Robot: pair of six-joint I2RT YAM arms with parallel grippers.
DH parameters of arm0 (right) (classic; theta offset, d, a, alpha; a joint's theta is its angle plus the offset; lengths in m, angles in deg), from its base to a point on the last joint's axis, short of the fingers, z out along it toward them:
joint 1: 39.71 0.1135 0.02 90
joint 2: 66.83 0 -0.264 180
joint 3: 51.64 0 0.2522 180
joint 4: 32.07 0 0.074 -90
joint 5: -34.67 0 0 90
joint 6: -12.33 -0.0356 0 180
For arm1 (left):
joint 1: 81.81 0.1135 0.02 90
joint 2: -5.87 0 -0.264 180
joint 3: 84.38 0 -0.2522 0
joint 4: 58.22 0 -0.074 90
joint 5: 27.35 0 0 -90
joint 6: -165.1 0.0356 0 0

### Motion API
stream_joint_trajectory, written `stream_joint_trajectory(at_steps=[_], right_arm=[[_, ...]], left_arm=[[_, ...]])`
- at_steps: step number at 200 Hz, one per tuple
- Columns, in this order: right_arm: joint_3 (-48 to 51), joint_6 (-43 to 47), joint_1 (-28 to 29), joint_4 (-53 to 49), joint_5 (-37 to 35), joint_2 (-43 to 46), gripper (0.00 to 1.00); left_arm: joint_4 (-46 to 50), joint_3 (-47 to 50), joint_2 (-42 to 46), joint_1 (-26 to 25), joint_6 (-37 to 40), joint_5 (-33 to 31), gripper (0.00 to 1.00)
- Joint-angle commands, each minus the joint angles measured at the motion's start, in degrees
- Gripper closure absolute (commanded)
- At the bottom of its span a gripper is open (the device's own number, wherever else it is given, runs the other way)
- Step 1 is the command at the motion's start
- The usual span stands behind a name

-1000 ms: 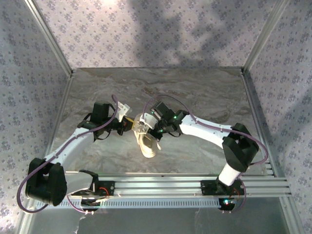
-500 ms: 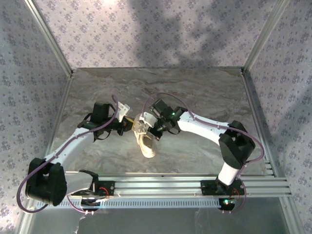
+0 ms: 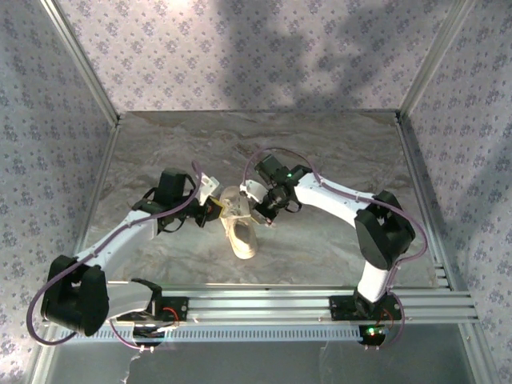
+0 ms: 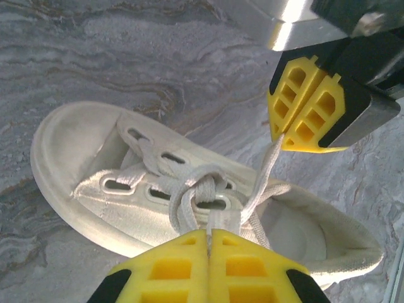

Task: Tie the shoes

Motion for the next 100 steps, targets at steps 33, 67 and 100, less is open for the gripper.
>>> stream_joint_trajectory(at_steps=[33,67,100], right_arm=[[-1.7,1.1,0.1,-2.5,3.9,-1.3,0.89],[-2.0,0.8,-0.1,-2.1,5.0,-0.1,0.89],[-2.1,0.5,-0.6,-1.9,7.4,0.2,0.88]], left_arm=[[2.0,1.4,1.4,-0.9,2.0,-3.1,0.76],[2.9,1.6,7.7,-0.4,4.2,-4.4,0.58],[0.3,3.4,15.3,0.6,8.5,-2.5,0.54]])
